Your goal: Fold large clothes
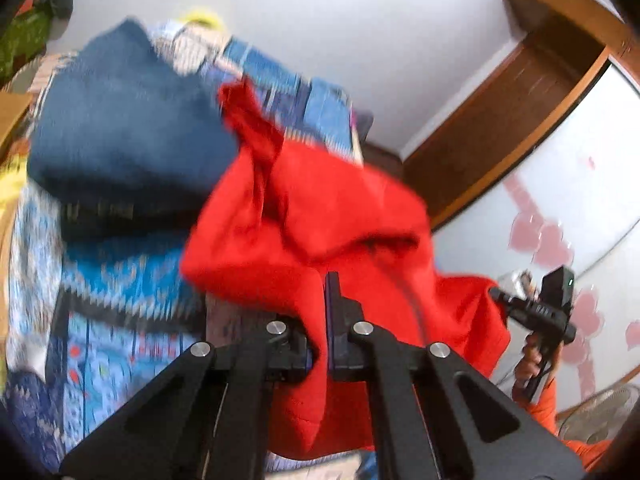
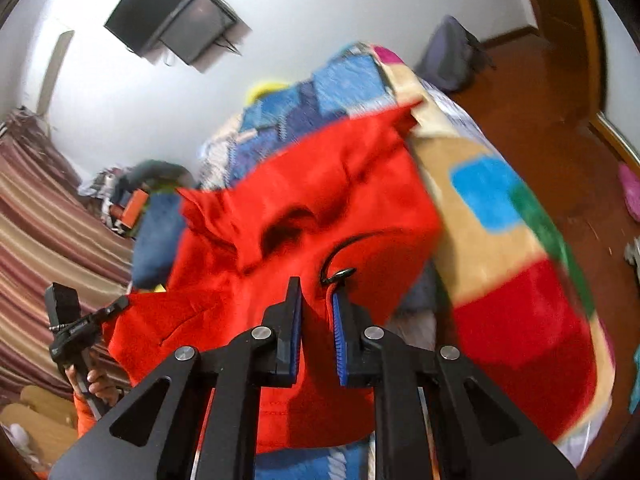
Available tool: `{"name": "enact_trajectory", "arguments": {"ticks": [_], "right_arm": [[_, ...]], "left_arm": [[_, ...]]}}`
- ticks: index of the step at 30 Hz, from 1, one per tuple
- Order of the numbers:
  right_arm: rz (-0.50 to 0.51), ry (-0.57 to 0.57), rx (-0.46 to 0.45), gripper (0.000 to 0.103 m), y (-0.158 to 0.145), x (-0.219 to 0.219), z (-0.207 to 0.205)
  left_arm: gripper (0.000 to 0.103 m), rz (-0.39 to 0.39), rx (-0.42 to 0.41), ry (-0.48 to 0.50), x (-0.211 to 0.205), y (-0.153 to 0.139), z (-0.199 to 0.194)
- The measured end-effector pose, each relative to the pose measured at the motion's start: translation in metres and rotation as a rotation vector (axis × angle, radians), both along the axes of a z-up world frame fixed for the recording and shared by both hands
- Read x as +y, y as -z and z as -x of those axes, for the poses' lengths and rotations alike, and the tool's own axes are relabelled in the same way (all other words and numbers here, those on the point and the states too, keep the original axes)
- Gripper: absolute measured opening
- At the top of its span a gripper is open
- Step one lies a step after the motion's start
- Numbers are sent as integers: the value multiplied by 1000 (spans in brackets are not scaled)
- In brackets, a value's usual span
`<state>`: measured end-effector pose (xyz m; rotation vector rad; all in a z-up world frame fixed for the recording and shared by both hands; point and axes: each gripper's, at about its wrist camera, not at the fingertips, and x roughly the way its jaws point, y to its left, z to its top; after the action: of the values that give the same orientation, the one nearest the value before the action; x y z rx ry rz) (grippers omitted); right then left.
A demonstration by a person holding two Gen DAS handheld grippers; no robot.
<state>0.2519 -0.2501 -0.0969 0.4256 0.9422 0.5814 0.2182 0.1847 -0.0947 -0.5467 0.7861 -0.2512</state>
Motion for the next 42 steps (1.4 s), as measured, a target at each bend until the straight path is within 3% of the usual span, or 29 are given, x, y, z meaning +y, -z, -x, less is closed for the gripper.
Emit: {"name": "enact_trajectory", "arguments": {"ticks": [4, 11, 16, 21, 26, 29, 31, 33, 34, 38, 42], "right_arm": [[-1, 4, -62, 12, -21, 15, -27], [25, 141, -122, 12, -34, 10, -97], [104, 233, -54, 12, -1, 16, -156], [119, 262, 34, 19, 37, 19, -184], [114, 275, 26, 24, 32, 17, -182], [129, 266, -22, 36, 14, 20, -175], [170, 277, -88, 46, -1, 25, -168], [198, 275, -156, 60, -18, 29, -156], [203, 269, -172, 62, -21, 33, -154], [253, 196, -223, 65, -37, 50, -136], [319, 126, -254, 66, -39, 68, -123]], "left_arm": [[3, 0, -52, -36, 11, -28, -31], [3, -108, -121, -146, 28, -52, -118], [4, -195, -55, -238, 44, -19, -189], [5, -258, 70, -212, 42, 28, -232], [17, -388, 70, -179, 26, 35, -231], [40, -413, 41, -161, 18, 22, -225], [62, -415, 0, -170, 13, 8, -218], [70, -423, -69, -205, 8, -10, -205], [73, -422, -95, -211, 5, -17, -201], [78, -416, -129, -210, -3, -33, -189], [79, -427, -108, -195, -9, -30, -177]]}}
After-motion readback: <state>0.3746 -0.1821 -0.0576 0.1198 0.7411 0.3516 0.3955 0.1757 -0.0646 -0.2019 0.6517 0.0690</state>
